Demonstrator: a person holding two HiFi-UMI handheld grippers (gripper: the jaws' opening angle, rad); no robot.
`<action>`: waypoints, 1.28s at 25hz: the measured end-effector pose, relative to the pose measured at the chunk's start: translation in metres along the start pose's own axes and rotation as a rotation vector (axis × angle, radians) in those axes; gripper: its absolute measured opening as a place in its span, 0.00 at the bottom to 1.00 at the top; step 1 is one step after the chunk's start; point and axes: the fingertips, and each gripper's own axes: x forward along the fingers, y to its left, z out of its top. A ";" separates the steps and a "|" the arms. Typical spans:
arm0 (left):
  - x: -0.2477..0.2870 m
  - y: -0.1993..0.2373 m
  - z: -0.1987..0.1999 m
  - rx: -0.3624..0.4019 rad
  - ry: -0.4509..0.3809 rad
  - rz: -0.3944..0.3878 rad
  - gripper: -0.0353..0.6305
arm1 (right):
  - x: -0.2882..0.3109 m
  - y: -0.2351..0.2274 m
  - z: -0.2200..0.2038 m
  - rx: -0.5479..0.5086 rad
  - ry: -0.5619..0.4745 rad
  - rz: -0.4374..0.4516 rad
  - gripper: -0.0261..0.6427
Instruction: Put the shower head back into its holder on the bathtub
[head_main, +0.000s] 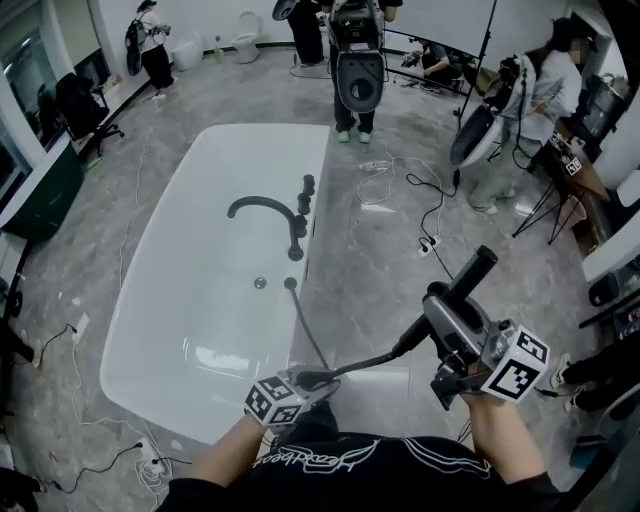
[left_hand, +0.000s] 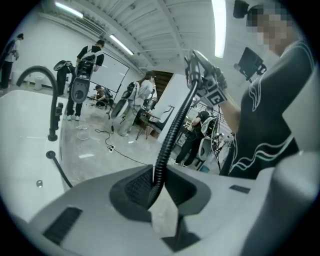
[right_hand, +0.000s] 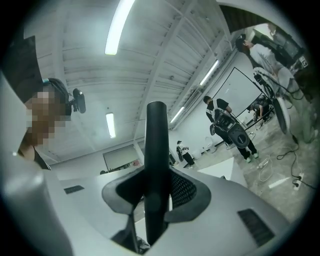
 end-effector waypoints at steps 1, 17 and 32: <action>-0.008 0.004 0.002 -0.016 -0.020 0.020 0.16 | -0.002 -0.001 -0.003 -0.005 0.011 -0.009 0.23; -0.145 0.089 0.112 -0.032 -0.208 0.399 0.15 | 0.011 -0.015 -0.036 0.006 0.107 -0.037 0.22; -0.203 0.131 0.292 0.243 -0.281 0.470 0.15 | 0.065 -0.015 0.034 -0.022 -0.029 0.007 0.22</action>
